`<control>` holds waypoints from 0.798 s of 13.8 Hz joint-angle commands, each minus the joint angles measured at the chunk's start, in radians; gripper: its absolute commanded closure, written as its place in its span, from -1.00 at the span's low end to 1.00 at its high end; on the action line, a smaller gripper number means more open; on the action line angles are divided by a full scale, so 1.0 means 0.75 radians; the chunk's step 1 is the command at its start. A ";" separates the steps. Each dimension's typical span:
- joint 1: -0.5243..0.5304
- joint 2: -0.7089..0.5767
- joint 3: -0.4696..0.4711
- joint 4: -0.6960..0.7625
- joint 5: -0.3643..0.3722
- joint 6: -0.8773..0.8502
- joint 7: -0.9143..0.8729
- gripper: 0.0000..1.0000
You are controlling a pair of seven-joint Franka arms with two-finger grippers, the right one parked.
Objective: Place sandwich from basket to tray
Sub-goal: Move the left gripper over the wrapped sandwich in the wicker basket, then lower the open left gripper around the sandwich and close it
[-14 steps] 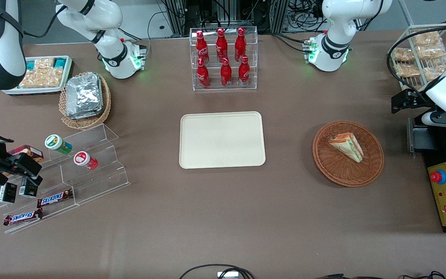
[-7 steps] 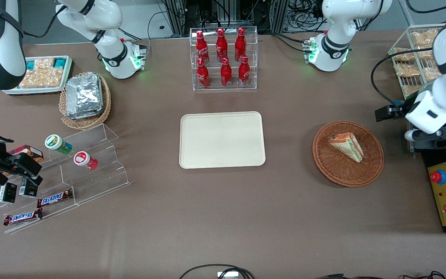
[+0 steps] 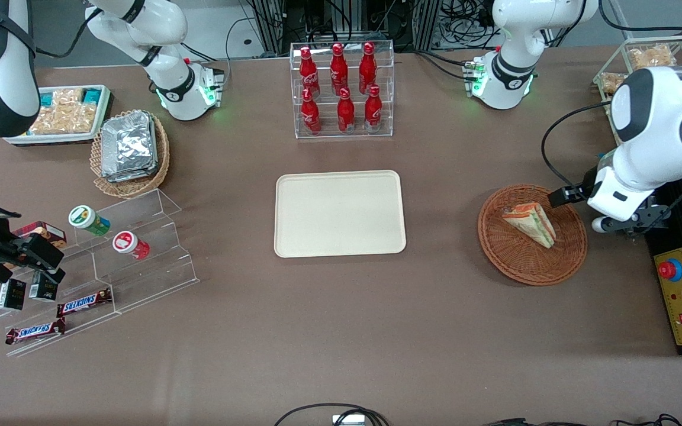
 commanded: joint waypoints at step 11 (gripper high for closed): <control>-0.009 0.014 0.001 -0.342 0.002 0.446 -0.528 -1.00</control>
